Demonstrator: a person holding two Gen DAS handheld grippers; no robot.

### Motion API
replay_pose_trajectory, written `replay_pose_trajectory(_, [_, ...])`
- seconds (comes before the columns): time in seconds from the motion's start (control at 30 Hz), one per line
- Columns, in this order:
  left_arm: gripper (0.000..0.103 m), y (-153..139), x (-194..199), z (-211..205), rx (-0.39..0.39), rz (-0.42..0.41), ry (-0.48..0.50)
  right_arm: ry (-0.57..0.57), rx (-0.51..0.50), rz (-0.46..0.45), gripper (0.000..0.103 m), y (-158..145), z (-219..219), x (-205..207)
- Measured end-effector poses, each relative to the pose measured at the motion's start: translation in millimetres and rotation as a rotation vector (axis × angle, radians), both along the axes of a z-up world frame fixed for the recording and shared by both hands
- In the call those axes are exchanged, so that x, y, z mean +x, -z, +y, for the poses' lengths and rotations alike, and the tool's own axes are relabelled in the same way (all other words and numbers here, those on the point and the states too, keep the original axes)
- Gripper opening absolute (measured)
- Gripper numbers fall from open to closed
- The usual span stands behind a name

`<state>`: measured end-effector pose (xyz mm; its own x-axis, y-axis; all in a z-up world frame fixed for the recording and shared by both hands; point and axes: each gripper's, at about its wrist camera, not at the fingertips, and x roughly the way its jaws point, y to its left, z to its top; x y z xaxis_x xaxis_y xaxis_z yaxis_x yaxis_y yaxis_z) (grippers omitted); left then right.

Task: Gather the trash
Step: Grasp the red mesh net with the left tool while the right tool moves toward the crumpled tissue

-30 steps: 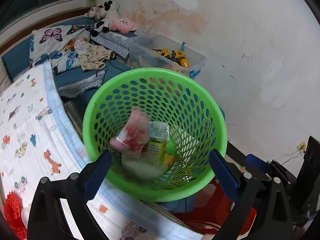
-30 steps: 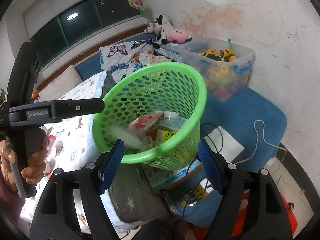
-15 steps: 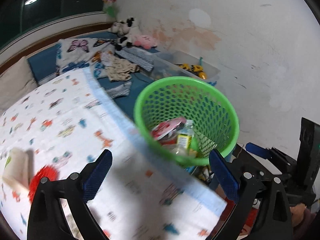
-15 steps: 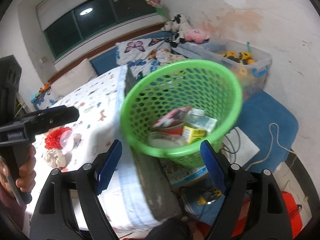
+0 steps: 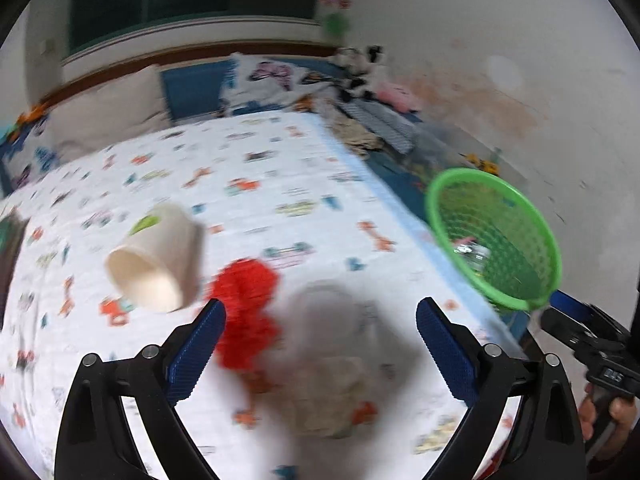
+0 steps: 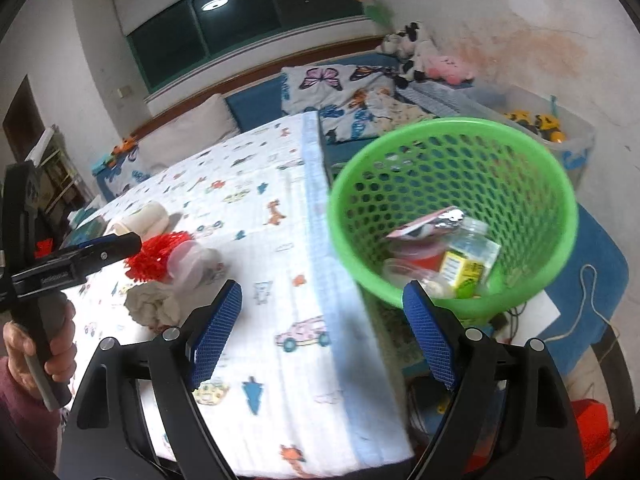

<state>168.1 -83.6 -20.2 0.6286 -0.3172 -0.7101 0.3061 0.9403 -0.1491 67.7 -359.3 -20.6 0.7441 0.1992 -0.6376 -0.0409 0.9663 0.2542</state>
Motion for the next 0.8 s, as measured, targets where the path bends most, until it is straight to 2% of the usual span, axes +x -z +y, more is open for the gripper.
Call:
replay_pose_trajectory(0.2, [0.084,22,20,32,-0.031,0.068,-0.085,-0.054,-0.007,0.010,0.084,3,24,6])
replay_pose_trajectory(0.37, [0.083,38,29,38,-0.049,0.105,-0.093,-0.095,-0.006,0.024,0.084,8,43,8])
replay_pose_trajectory(0.57, [0.069,50,38,38,-0.081,0.144,-0.085,-0.146,-0.008,0.038,0.084,12,64,10])
replay_pose_trajectory(0.7, [0.049,53,38,40,-0.104,0.150,-0.067,-0.166,-0.005,0.048,0.084,15,72,10])
replay_pose_trajectory(0.8, [0.041,51,34,41,-0.108,0.134,-0.060,-0.184,-0.003,0.054,0.084,17,79,11])
